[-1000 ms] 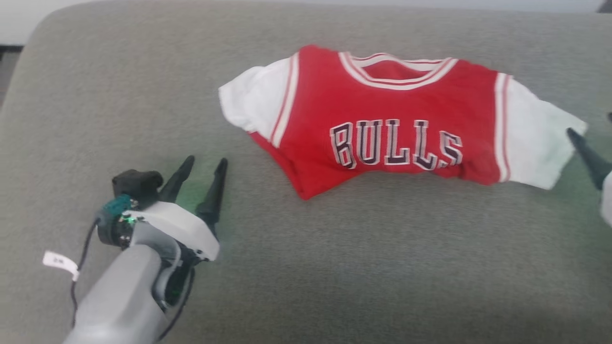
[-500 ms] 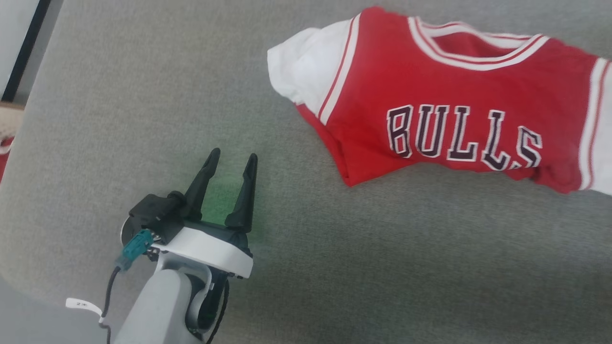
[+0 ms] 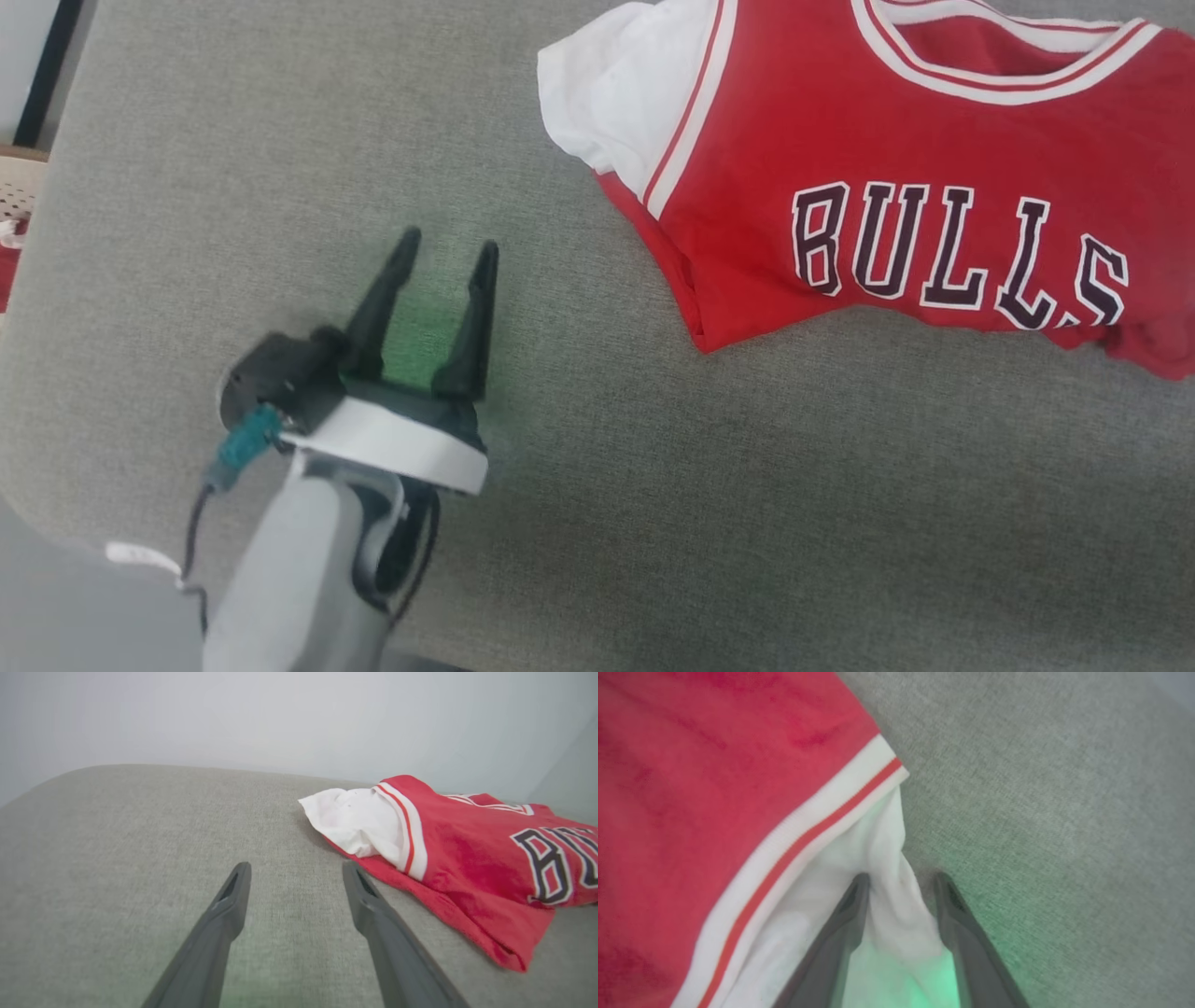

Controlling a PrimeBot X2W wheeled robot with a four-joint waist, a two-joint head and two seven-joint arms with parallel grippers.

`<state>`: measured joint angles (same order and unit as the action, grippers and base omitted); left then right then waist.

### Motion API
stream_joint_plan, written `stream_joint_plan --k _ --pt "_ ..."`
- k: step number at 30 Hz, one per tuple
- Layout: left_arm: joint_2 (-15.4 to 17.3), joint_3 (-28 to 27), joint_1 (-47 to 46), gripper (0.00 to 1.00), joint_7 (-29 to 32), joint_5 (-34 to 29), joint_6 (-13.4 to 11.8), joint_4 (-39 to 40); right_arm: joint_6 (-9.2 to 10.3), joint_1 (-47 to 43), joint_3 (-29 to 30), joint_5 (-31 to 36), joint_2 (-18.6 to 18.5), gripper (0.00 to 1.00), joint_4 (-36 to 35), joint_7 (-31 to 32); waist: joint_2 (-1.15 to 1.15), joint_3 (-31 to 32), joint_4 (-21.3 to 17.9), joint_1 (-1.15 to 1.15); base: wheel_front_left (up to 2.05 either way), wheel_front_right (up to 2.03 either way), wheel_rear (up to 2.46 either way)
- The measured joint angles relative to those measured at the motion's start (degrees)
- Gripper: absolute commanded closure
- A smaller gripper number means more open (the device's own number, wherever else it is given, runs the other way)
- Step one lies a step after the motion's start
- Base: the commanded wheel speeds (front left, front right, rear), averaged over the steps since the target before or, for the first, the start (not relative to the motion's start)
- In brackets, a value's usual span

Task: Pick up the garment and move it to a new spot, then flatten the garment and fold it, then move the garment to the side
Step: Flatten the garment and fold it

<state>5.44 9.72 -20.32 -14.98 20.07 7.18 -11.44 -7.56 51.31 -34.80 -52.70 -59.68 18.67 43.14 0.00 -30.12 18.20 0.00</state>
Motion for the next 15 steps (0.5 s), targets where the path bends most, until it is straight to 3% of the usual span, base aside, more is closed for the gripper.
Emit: stream_joint_plan --k 3,7,11,15 --pt "2.5 2.1 -3.6 0.00 0.0 0.9 0.1 -0.4 -0.01 0.9 -0.9 -0.2 0.0 1.00 0.0 -0.2 0.00 -0.6 -0.4 0.00 0.00 0.00 0.00" --pt "8.8 9.6 -12.3 0.00 1.0 4.5 0.2 -1.2 -0.08 2.1 -2.2 -0.2 -0.4 1.00 -0.7 -0.9 0.00 -1.3 -0.9 0.00 0.00 0.00 0.00" --pt "15.3 17.1 -24.3 0.00 6.6 8.5 0.2 -2.8 -0.20 4.0 -3.5 0.1 -0.7 1.00 -2.3 -1.5 0.00 -2.7 -1.7 0.00 0.00 0.00 0.00" --pt "18.9 26.0 -35.8 0.00 14.6 17.1 0.2 -5.5 -0.24 6.2 -4.6 1.5 -0.7 1.00 -4.3 -1.5 0.00 -4.4 -2.8 0.00 0.00 0.00 0.00"
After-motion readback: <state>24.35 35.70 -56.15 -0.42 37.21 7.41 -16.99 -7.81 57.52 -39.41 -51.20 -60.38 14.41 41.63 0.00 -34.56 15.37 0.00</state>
